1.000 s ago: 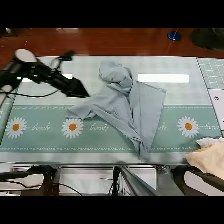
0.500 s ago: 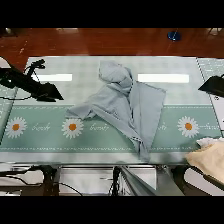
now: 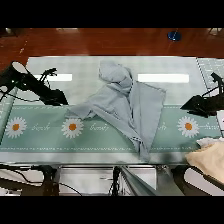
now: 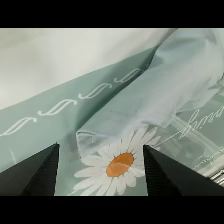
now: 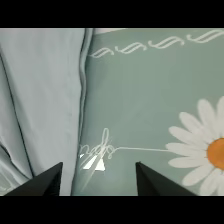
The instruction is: Fold the shirts.
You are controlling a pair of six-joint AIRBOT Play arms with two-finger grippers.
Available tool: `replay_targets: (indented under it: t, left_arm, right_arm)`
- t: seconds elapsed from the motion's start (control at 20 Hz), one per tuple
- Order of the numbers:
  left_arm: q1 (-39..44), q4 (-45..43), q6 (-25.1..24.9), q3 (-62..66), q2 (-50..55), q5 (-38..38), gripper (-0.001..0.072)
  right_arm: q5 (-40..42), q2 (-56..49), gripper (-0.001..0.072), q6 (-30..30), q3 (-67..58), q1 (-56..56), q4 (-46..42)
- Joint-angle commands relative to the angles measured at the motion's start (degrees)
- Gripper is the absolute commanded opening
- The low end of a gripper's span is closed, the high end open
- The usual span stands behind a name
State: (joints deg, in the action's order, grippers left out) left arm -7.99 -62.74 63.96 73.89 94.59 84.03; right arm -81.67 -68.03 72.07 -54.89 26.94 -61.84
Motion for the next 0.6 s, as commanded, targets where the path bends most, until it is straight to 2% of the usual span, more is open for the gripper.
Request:
replay_targets:
  t: [0.0, 0.15, 0.2, 0.25, 0.55]
  left_arm:
    - [1.5, -0.3, -2.0, 0.0, 1.4, -0.5, 0.0617]
    - [2.3, -0.3, -3.0, 0.0, 1.4, -1.1, 0.0617]
    - [2.5, -0.3, -3.5, 0.0, 1.4, -1.2, 0.0647]
    - [2.6, -0.3, -3.5, 0.0, 1.4, -1.8, 0.0720]
    - [4.9, -0.2, -5.3, 0.0, 2.3, -2.4, 0.0720]
  right_arm:
    - [-0.6, 0.0, 0.0550, -0.9, 4.0, 0.0, 4.5]
    - [-0.9, 0.0, 0.0550, -1.5, 7.0, 0.0, 6.0]
    - [-0.9, 0.0, 0.0549, -1.6, 8.0, 0.0, 6.1]
    - [-1.0, 0.0, 0.0549, -1.9, 8.9, 0.0, 6.1]
    - [-1.2, 0.0, 0.0548, -2.5, 10.4, 0.0, 6.1]
